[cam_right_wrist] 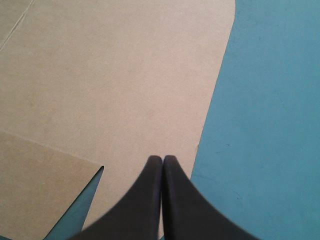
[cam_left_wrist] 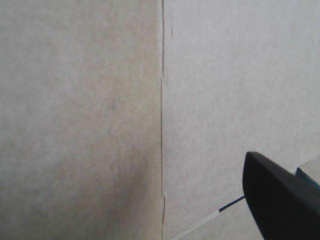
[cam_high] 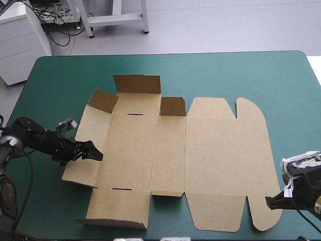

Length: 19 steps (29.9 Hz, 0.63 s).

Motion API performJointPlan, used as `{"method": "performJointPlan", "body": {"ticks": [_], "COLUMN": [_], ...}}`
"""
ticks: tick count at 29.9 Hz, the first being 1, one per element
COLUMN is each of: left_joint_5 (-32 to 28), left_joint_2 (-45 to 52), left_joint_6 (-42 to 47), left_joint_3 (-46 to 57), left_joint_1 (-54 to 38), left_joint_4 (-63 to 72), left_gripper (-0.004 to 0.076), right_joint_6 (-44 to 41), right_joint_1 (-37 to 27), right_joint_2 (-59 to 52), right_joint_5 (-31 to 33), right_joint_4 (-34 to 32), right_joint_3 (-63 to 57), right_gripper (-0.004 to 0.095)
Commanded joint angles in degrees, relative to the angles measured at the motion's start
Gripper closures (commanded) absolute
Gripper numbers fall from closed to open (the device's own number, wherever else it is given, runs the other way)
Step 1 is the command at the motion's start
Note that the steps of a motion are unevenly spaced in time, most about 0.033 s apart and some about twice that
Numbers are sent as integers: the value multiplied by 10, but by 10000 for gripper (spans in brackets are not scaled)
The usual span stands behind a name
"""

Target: Fold the box

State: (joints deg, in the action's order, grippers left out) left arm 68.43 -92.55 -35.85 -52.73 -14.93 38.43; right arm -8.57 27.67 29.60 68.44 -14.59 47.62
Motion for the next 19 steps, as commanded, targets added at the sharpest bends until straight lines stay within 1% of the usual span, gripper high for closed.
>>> {"method": "performJointPlan", "body": {"ticks": [1, 3, 6, 8, 14, 19], "left_joint_5": [28, 24, 19, 19, 9, 37], "left_joint_2": [0, 0, 0, 0, 0, 1], "left_joint_6": [14, 18, 24, 24, 24, -13], "left_joint_3": [7, 7, 7, 7, 7, 7], "left_joint_1": [9, 9, 9, 9, 9, 9], "left_joint_4": [-5, -5, -1, -1, 14, 37], "left_gripper": [148, 235, 400, 496, 747, 756], "right_joint_6": [3, 3, 3, 3, 3, 3], "right_joint_1": [-2, -2, -2, -2, -2, -2], "right_joint_2": [5, 5, 5, 5, 5, 5], "right_joint_5": [-27, -26, -26, -26, -26, -24], "right_joint_4": [-9, -6, -5, -5, -2, -2], "right_joint_3": [15, 15, 15, 15, 15, 15], "right_gripper": [931, 931, 931, 931, 931, 931]}}
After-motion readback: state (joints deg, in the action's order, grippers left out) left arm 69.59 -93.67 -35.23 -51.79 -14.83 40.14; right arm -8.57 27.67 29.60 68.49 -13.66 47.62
